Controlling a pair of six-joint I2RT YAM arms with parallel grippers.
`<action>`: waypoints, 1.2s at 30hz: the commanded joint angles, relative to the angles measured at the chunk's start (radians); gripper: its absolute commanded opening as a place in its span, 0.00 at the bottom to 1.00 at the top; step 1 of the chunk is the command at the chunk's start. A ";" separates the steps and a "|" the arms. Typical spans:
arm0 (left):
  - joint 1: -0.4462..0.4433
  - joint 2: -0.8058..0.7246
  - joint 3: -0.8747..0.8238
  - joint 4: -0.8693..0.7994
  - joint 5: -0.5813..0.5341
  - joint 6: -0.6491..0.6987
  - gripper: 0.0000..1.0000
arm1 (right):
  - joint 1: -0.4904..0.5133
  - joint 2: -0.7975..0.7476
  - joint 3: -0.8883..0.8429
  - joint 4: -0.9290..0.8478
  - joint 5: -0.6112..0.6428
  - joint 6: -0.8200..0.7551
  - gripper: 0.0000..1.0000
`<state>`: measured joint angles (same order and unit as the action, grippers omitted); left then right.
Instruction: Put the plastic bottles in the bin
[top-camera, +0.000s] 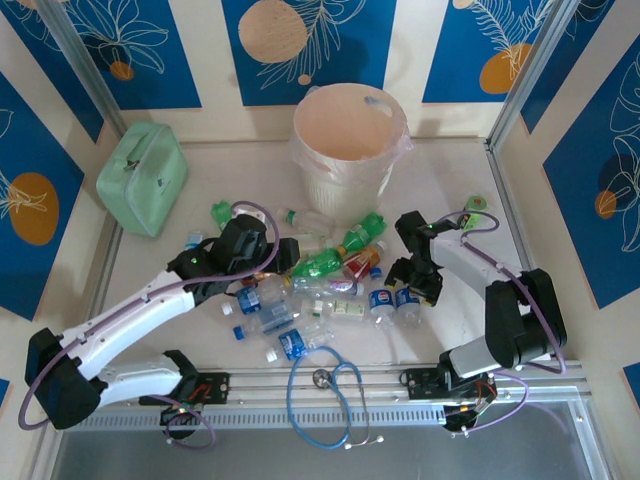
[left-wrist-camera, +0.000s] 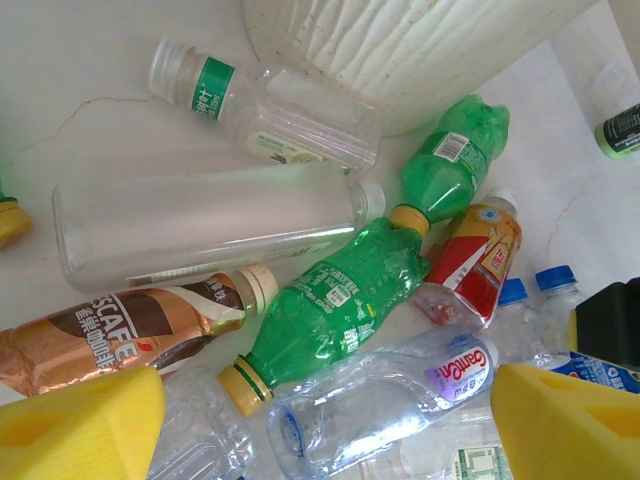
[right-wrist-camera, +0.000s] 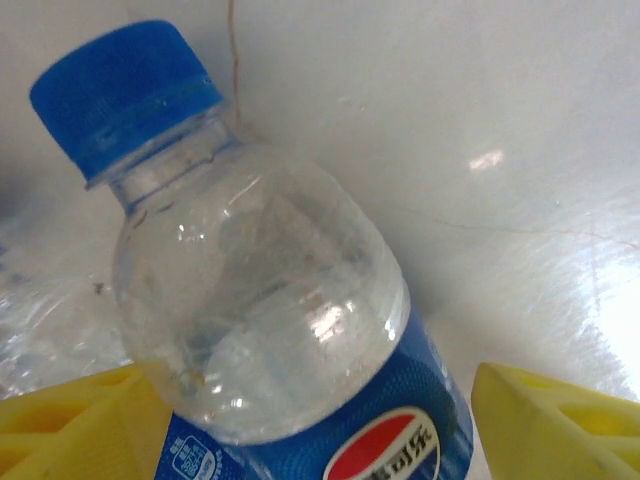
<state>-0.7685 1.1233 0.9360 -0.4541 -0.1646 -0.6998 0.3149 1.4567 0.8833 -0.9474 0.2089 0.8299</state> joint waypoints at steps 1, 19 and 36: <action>-0.004 -0.012 -0.002 -0.007 0.006 -0.013 0.85 | -0.019 0.023 -0.031 0.019 -0.036 -0.011 0.79; -0.003 -0.020 -0.003 -0.018 0.013 -0.011 0.84 | -0.035 -0.041 -0.072 0.041 -0.042 -0.019 0.57; -0.003 -0.020 -0.002 -0.012 -0.028 -0.015 0.84 | 0.002 -0.260 0.646 0.107 -0.234 -0.145 0.55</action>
<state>-0.7685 1.1210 0.9360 -0.4610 -0.1692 -0.7029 0.3084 1.1374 1.4322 -0.9325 0.0639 0.7265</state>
